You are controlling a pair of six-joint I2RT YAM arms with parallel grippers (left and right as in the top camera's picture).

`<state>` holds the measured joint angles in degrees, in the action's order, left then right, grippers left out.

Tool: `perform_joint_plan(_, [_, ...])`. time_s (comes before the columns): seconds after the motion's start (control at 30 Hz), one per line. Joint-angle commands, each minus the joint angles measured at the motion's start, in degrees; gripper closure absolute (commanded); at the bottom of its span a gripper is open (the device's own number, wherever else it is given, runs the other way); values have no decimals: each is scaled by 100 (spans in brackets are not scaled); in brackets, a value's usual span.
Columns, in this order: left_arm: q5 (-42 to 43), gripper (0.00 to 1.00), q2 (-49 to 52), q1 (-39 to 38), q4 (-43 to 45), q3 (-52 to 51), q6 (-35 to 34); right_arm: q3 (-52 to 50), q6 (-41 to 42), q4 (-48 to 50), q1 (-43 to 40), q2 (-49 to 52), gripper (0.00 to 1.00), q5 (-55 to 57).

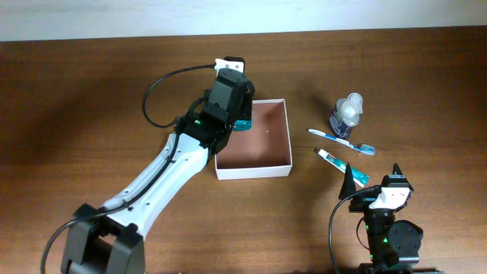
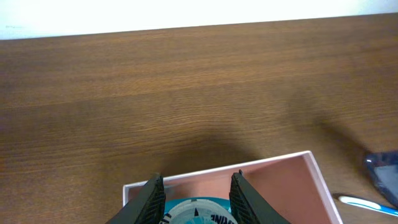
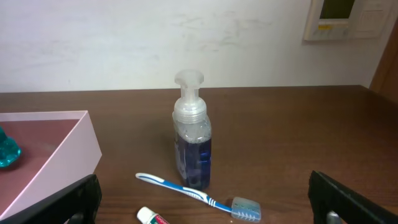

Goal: Pack container
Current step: 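Carry the Listerine bottle right over the pink box, then lower the Listerine bottle into the box's left corner and release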

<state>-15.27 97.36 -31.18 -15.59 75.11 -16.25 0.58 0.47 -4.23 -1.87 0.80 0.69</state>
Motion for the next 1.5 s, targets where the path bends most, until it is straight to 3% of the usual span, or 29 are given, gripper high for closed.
perform_joint_plan(0.0, [-409,74,48,-17,192,133,74,-26,46,-42,46,-61,1,-7])
perform_joint_plan(1.47, [-623,74,326,0,426,133,267,-26,46,-42,46,-59,1,-7])
